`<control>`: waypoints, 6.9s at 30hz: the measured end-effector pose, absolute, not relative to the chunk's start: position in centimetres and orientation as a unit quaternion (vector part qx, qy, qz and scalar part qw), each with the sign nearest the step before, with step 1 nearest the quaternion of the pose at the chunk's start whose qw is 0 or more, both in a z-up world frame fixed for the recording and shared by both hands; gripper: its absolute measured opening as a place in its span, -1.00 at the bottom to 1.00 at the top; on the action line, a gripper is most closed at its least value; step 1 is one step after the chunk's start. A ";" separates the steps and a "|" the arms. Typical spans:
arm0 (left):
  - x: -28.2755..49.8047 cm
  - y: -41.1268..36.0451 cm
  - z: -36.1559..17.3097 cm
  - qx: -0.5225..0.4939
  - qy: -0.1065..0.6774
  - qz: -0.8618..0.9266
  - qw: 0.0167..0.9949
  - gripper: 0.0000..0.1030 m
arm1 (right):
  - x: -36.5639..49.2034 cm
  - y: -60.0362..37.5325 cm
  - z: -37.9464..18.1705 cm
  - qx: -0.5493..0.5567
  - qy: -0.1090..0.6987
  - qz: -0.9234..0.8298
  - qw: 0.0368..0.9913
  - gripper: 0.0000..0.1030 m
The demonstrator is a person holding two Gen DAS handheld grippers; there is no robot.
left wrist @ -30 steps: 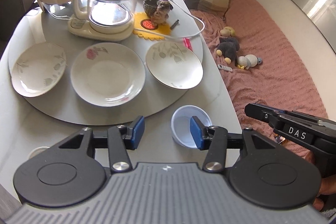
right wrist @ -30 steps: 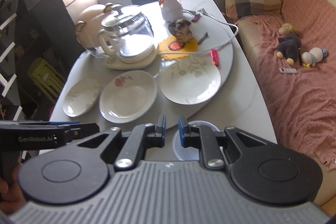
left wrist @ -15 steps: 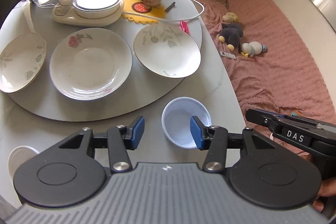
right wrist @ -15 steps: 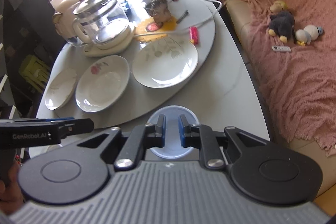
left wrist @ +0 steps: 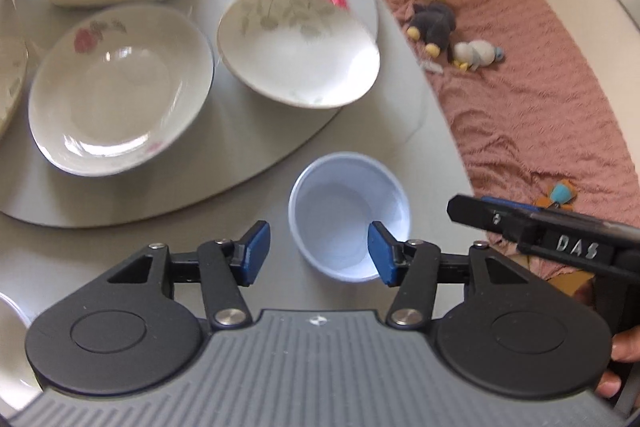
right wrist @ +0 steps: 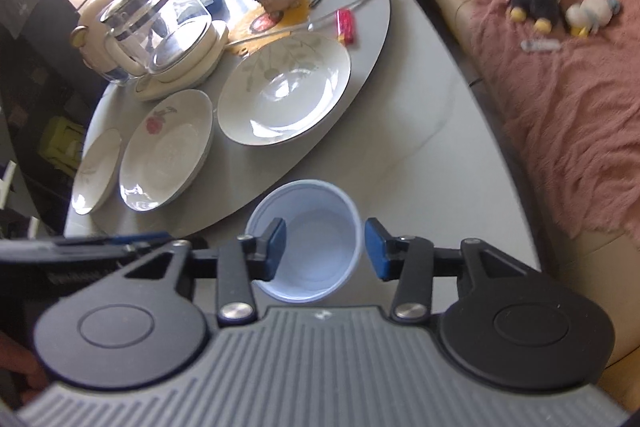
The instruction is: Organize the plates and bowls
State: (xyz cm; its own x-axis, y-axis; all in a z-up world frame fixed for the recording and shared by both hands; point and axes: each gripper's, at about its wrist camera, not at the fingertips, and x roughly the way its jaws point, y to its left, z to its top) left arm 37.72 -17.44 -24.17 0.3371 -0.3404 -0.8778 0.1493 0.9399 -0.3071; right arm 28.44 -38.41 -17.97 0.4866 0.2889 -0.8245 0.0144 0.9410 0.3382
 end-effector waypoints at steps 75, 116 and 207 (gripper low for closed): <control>39.6 -14.8 -26.8 -0.156 0.596 -0.159 0.771 -0.81 | 30.3 -36.3 -20.3 0.157 0.568 0.081 0.804 -0.82; 32.2 -0.8 -13.3 -0.197 0.515 -0.122 0.825 -0.76 | 26.6 -26.3 -10.4 0.161 0.530 0.161 0.817 -0.78; 27.9 17.1 -16.3 -0.197 0.523 -0.101 0.823 -0.24 | 23.3 -7.4 -13.1 0.074 0.553 0.165 0.813 -0.34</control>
